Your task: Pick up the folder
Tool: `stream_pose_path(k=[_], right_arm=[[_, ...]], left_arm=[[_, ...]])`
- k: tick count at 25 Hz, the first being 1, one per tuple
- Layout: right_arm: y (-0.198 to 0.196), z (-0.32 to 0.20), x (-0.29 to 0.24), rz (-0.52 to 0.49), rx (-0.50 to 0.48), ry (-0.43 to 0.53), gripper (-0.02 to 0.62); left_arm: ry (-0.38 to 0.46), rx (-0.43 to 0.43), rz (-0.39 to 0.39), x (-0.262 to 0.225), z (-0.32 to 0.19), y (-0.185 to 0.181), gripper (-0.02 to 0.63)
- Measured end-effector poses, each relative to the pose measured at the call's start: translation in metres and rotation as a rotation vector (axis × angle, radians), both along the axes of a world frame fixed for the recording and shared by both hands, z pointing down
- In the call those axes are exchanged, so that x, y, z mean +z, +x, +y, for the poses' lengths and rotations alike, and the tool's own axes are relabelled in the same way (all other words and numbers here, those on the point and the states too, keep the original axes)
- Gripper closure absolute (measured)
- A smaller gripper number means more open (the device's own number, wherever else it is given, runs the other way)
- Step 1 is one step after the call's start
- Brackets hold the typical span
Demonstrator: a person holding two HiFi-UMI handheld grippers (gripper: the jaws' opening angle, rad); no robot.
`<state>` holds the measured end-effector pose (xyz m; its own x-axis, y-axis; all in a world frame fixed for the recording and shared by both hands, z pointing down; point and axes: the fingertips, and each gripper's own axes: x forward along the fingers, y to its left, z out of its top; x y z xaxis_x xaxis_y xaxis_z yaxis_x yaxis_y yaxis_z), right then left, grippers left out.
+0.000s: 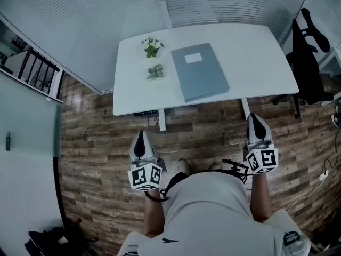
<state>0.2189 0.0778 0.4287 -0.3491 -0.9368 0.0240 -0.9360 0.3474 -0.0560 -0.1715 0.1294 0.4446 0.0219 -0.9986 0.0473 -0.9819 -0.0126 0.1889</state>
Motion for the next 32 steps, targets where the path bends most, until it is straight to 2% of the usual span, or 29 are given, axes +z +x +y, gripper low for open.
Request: stream_pose_path(k=[11, 17, 27, 32], right_arm=[[0.001, -0.002, 0.004, -0.043, -0.004, -0.014, 0.594], [-0.003, -0.005, 0.008, -0.036, -0.001, -0.025, 0.594], [-0.020, -0.023, 0.009, -0.038, 0.025, -0.044, 0.594], [-0.039, -0.035, 0.009, 0.025, 0.039, -0.060, 0.594]], left_arm=[[-0.007, 0.005, -0.007, 0.002, -0.002, 0.000, 0.601], [-0.008, 0.002, -0.014, 0.003, -0.005, -0.005, 0.601], [0.005, 0.010, -0.013, -0.004, -0.026, -0.036, 0.601], [-0.001, 0.041, -0.018, -0.007, -0.046, -0.054, 0.601]])
